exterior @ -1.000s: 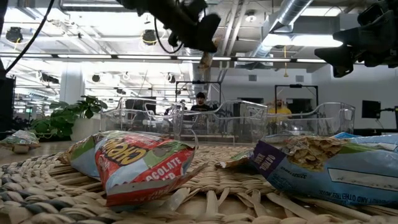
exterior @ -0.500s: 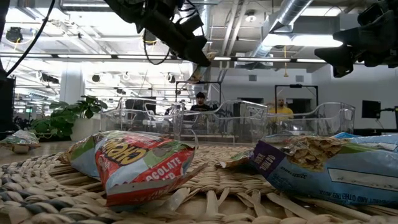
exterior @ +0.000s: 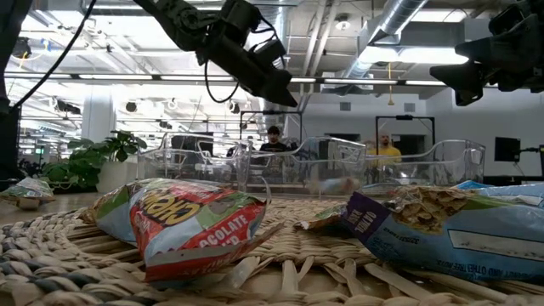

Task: Pick and place Granola Bars by type
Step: Put the yellow granola bar into the middle transparent bin

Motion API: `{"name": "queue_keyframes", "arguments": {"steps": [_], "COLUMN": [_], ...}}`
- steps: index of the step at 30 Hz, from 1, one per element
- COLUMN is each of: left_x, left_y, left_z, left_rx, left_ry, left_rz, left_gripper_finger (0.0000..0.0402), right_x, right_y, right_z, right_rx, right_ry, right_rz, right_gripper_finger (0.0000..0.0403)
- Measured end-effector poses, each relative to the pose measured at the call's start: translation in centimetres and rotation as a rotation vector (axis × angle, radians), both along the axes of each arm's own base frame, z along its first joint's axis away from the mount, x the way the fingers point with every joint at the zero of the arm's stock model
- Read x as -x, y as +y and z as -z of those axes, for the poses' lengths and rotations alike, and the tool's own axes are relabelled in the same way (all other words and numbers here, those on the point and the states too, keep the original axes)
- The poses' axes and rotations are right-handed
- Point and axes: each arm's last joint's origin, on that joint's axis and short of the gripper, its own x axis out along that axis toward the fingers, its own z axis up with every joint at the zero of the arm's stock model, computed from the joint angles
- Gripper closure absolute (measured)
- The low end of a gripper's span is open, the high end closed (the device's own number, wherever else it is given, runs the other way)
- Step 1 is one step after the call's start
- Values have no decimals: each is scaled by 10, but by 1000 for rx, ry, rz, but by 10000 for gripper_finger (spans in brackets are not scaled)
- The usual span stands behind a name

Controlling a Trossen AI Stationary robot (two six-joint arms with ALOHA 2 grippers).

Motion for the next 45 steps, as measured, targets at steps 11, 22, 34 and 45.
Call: {"name": "queue_keyframes", "arguments": {"steps": [11,22,34,45], "left_x": [1,33,55,76], "left_y": [-22,-104,-202,-261], "left_z": [-3,-35,-30,-23], "left_rx": [31,284,765,965], "left_ry": [62,142,278,338], "left_rz": [14,101,252,110], "left_gripper_finger": [175,188,196,196], "right_x": [0,0,0,0], "right_y": [0,0,0,0], "right_z": [0,0,0,0], "right_rx": [0,0,0,0], "right_ry": [0,0,1,1], "right_rz": [0,0,0,0], "right_gripper_finger": [147,147,147,147]}}
